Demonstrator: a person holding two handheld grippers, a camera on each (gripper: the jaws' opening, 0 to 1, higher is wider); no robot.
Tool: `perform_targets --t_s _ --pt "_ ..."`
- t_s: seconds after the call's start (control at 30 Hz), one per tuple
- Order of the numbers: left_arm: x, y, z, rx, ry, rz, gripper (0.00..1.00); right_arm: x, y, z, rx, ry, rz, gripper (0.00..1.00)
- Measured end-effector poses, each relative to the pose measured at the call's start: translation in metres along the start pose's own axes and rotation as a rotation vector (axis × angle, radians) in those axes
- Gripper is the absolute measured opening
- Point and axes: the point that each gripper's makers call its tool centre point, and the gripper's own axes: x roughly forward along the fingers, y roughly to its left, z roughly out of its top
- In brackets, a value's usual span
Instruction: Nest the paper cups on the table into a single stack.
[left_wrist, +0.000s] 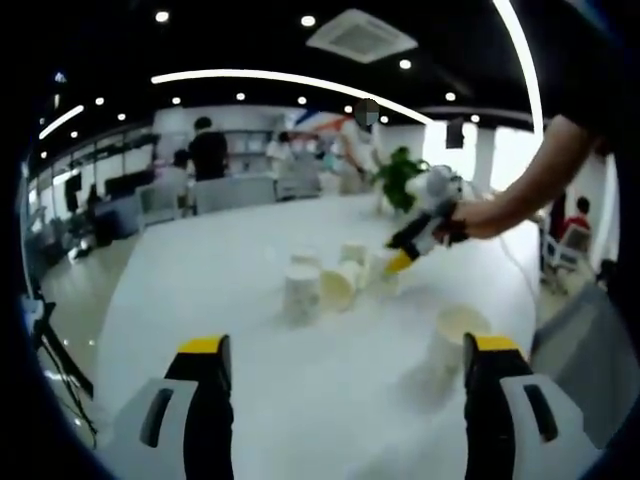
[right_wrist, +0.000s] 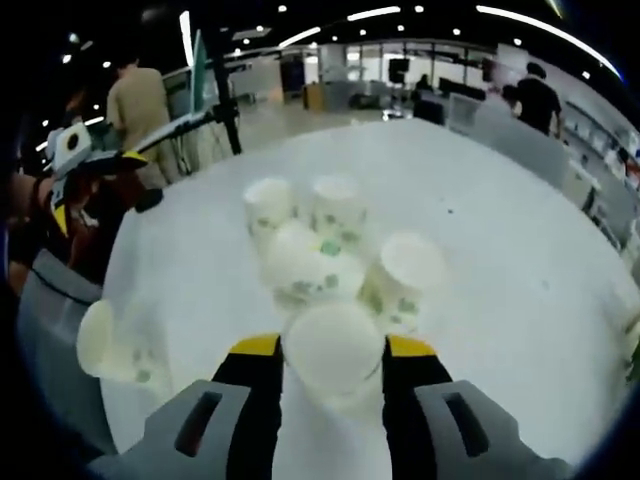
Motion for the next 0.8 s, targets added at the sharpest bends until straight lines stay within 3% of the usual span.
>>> perform_targets --t_s 0.47,0.8 --pt "0.001 -0.001 0.002 -0.005 -0.002 -0.001 0.96 -0.007 0.004 0.003 -0.01 0.001 0.016 0.35" --pt "0.002 -0.003 0.004 -0.006 -0.007 -0.006 0.96 -0.022 0.011 0.016 0.015 -0.038 0.015 0.35"
